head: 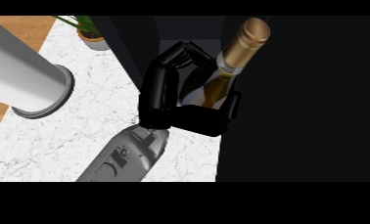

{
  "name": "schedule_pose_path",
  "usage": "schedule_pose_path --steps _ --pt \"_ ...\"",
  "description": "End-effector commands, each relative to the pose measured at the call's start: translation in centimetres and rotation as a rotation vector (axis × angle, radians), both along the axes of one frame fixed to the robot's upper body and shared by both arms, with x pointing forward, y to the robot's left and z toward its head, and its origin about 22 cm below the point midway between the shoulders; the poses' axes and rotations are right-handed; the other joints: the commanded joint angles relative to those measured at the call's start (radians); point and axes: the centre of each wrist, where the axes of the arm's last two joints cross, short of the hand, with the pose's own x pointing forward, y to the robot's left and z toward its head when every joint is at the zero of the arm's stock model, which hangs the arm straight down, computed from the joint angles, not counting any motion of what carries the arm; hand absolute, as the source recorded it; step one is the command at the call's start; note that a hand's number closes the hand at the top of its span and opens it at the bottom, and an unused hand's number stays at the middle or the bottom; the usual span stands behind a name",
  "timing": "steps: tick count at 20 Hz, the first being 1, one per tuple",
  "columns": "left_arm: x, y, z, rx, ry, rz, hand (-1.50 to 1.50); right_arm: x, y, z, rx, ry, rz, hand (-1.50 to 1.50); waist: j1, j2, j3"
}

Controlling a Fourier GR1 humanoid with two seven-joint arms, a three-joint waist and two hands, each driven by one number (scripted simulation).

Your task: Pick up the wine, place it into the cabinet and close the cabinet

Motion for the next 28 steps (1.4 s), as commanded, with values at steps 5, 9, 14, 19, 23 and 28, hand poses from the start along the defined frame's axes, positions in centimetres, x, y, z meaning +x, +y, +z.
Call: schedule_pose_path --steps 5,9,14,19,23,28 --pt "1.9 0.6 -1.8 -0.034 0.048 0.045 1.50 -3.1 -0.1 0.4 0.038 -0.042 0.030 -1.50 0.000 0.000 0.000" --pt "1.6 0.3 -3.0 -0.071 0.049 0.037 1.50 -2.8 -0.7 1.6 0.011 -0.036 0.043 -1.50 0.001 0.000 0.000" --pt "1.4 -1.0 -5.5 -0.035 0.031 0.066 1.50 -2.3 -0.5 1.5 0.008 -0.041 0.061 -1.50 -0.005 0.001 0.000" --pt "2.1 0.6 -8.0 0.059 0.034 0.107 1.50 -1.4 -1.3 0.9 0.018 -0.055 0.044 -1.50 0.003 0.001 0.000" --pt "3.0 0.9 -8.9 0.068 0.021 0.126 1.50 -2.8 -0.9 0.8 0.029 -0.037 0.045 -1.50 -0.001 0.000 0.000" --pt "4.1 2.1 -9.5 0.053 0.003 0.170 1.50 -3.1 -0.7 1.1 0.031 -0.055 0.054 -1.50 0.002 -0.001 0.000"
